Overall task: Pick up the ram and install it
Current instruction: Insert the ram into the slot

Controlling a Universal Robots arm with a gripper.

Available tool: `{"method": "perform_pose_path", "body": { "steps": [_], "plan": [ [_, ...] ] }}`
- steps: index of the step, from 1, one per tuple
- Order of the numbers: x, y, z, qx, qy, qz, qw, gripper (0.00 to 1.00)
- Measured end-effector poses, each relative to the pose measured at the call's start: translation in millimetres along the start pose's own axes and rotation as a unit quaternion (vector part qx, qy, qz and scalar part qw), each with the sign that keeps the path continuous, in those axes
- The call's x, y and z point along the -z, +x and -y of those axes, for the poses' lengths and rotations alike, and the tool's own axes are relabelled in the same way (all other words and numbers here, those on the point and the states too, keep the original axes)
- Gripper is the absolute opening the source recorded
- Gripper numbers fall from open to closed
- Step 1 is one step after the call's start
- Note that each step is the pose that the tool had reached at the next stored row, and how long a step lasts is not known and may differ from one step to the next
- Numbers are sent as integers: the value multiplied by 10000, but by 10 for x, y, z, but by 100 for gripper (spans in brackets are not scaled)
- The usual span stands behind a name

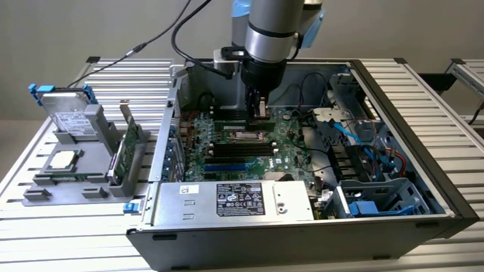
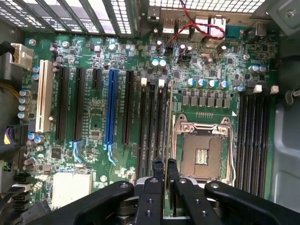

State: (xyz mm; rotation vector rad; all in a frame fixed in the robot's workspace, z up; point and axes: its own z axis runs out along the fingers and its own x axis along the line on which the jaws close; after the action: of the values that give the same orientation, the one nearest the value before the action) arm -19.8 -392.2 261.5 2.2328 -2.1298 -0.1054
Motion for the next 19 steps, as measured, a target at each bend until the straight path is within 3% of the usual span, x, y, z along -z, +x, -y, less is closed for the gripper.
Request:
{"method": "perform_pose_path", "body": {
  "steps": [19],
  "plan": [
    [-269,131,1,0,17,-7,10000,14]
  ]
}}
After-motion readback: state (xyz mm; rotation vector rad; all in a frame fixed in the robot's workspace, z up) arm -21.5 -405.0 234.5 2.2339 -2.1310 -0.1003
